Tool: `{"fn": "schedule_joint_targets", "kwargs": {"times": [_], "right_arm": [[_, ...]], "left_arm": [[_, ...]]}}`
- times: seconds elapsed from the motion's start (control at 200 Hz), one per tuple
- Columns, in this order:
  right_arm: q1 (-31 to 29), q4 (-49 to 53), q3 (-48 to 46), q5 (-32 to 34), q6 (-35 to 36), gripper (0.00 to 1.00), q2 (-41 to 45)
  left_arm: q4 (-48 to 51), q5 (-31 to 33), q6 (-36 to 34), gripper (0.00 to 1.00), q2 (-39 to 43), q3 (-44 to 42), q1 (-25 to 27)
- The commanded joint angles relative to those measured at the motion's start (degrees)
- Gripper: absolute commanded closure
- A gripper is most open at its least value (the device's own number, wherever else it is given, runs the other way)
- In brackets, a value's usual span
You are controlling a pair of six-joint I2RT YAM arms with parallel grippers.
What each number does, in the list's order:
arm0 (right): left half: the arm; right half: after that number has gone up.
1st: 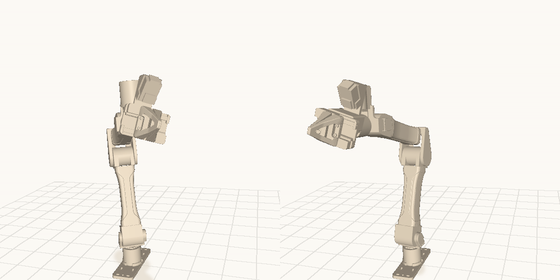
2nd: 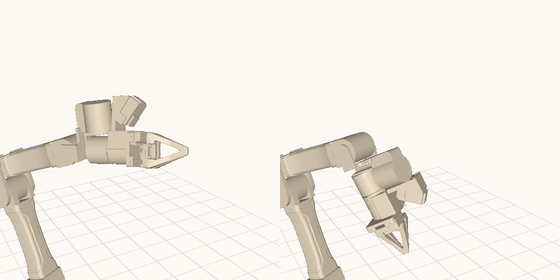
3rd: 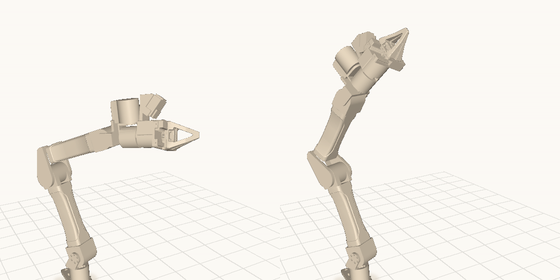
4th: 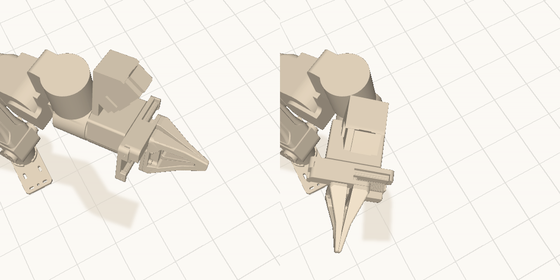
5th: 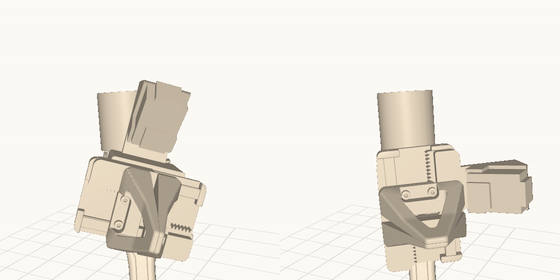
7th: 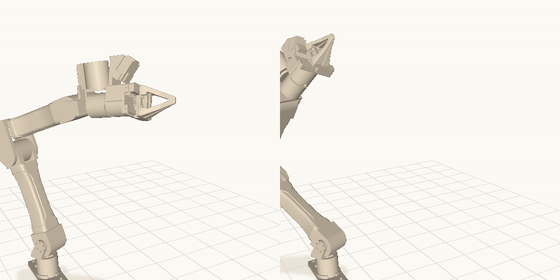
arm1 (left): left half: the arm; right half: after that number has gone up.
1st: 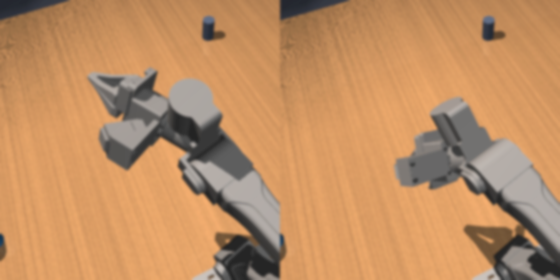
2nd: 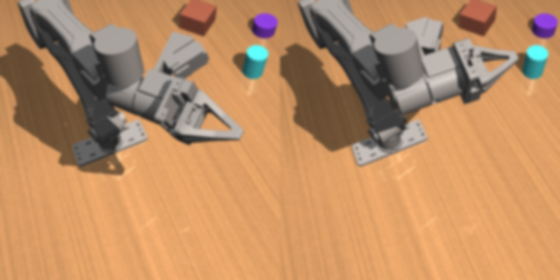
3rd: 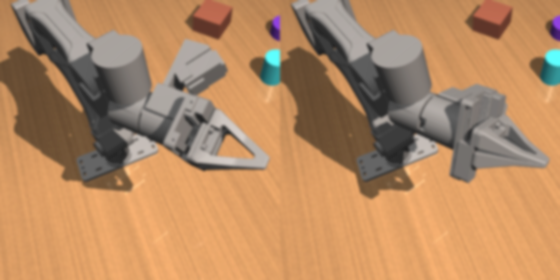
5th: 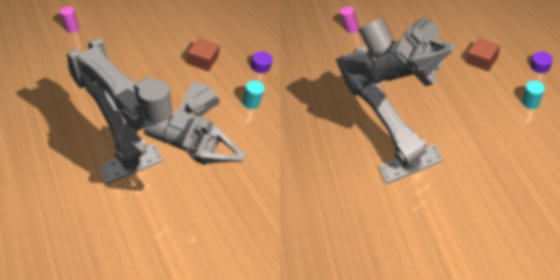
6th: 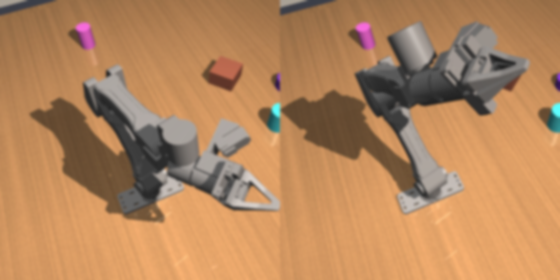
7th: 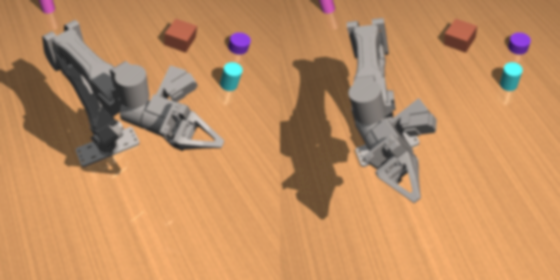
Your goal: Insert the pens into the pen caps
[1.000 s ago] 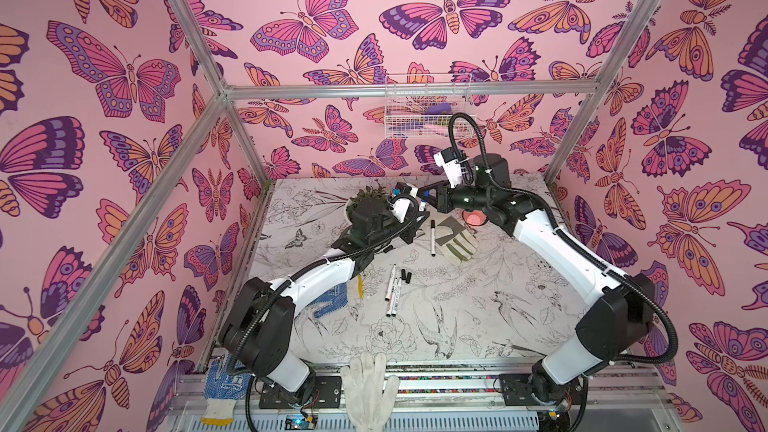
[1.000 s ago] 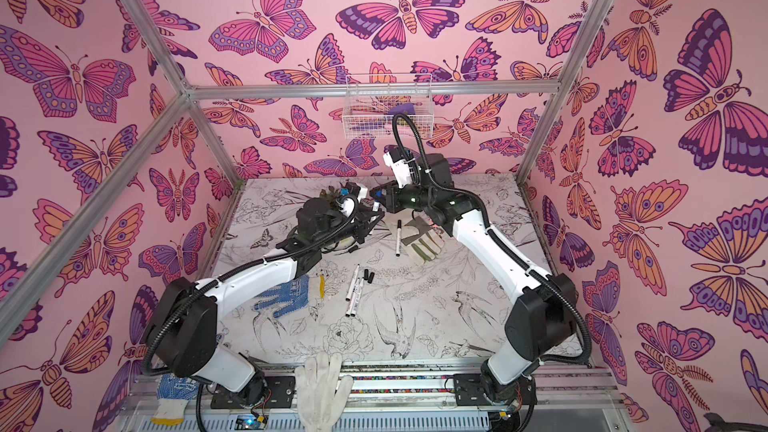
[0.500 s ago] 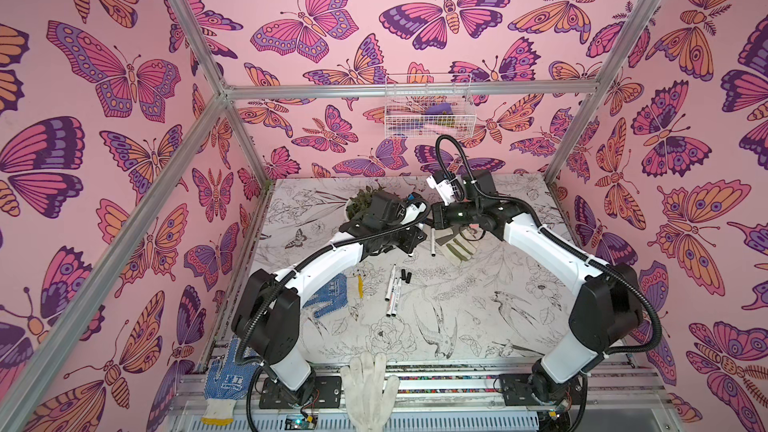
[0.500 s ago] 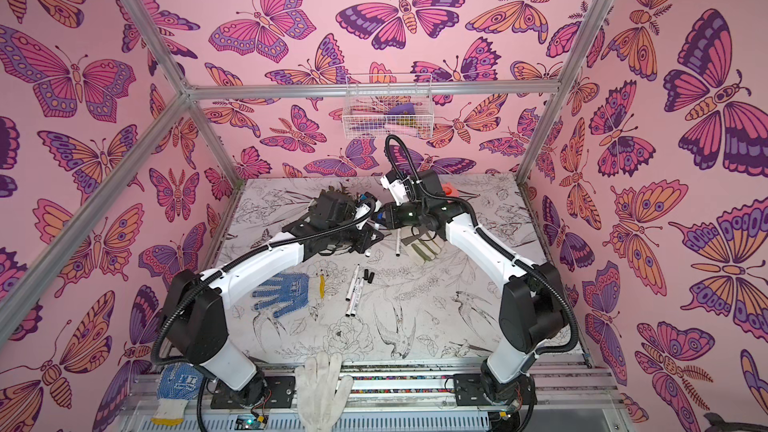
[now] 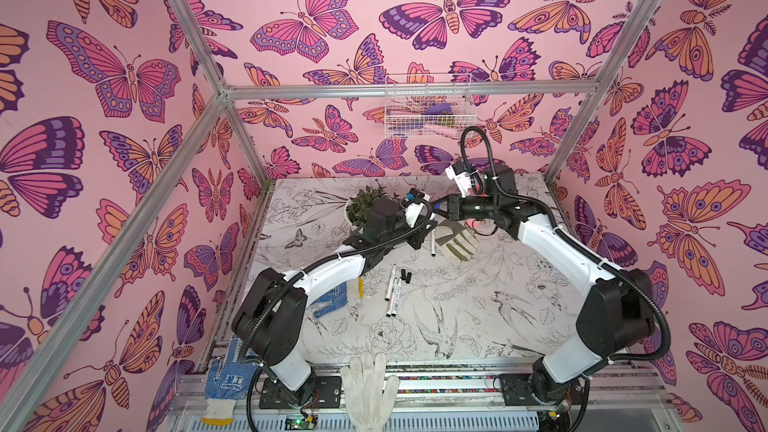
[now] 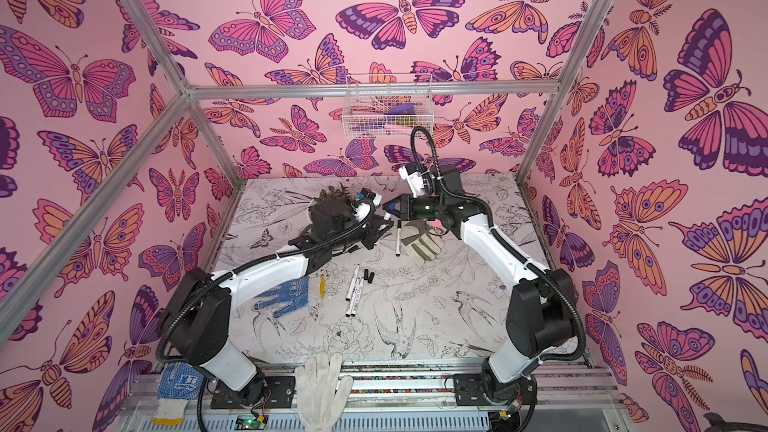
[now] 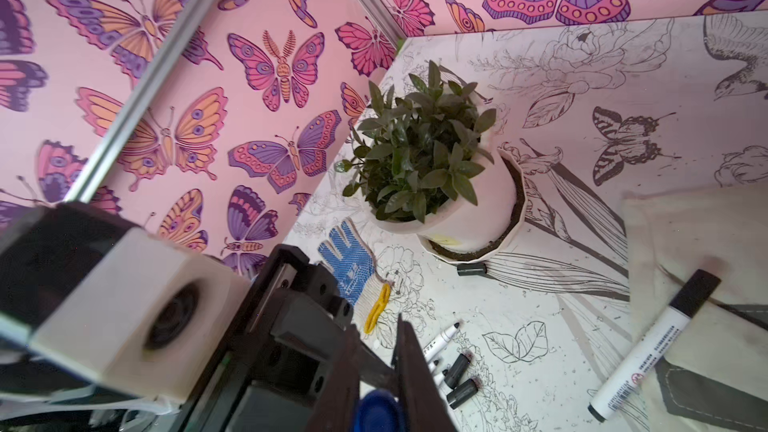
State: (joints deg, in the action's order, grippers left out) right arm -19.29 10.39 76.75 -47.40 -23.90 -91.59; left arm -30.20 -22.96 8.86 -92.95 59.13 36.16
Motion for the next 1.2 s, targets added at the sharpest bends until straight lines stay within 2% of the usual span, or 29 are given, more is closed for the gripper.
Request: {"fn": "schedule_joint_targets", "kwargs": {"times": [0.0, 0.105, 0.32, 0.401, 0.541, 0.676, 0.771, 0.946, 1.062, 1.192], "right_arm": [[0.3, 17.9, -6.3, -9.9, -5.8, 1.0, -1.1], [0.2, 14.2, -7.5, -11.8, -8.7, 1.0, -0.5], [-0.7, 14.3, -6.8, -12.0, -8.0, 1.0, 0.7], [-0.8, 12.1, -6.7, -12.8, -9.7, 0.89, 1.1], [-0.2, 5.8, -5.8, -11.7, -15.3, 0.53, 3.3], [3.5, -3.0, -4.6, -9.4, -22.0, 0.39, 6.1], [6.5, -3.1, -3.5, -5.3, -22.6, 0.38, 8.5], [9.1, 3.8, -4.0, 6.1, -17.1, 0.38, 13.1], [9.1, 5.9, -4.5, 8.8, -14.9, 0.39, 14.9], [9.1, 8.2, -4.3, 9.7, -13.5, 0.4, 15.6]], "left_arm": [[-42.9, 12.6, 6.1, 1.0, 10.1, -2.8, -2.9], [-41.4, 14.4, 6.2, 1.0, 10.6, -8.5, 0.4], [-41.1, 17.6, 9.4, 1.0, 8.5, -15.8, 4.1], [-41.0, 17.7, 10.5, 1.0, 6.8, -16.7, 4.9], [-41.0, 15.9, 13.8, 1.0, 2.5, -17.8, 5.5], [-42.8, 16.1, 17.8, 1.0, -3.3, -19.5, 5.6], [-44.2, 17.3, 19.6, 1.0, -7.7, -19.7, 5.6], [-43.2, 20.4, 24.7, 1.0, -15.7, -14.9, 5.6], [-37.9, 19.6, 26.8, 1.0, -20.0, -9.1, 5.7], [-31.2, 22.8, 29.3, 1.0, -25.2, -2.2, 6.2]]}}
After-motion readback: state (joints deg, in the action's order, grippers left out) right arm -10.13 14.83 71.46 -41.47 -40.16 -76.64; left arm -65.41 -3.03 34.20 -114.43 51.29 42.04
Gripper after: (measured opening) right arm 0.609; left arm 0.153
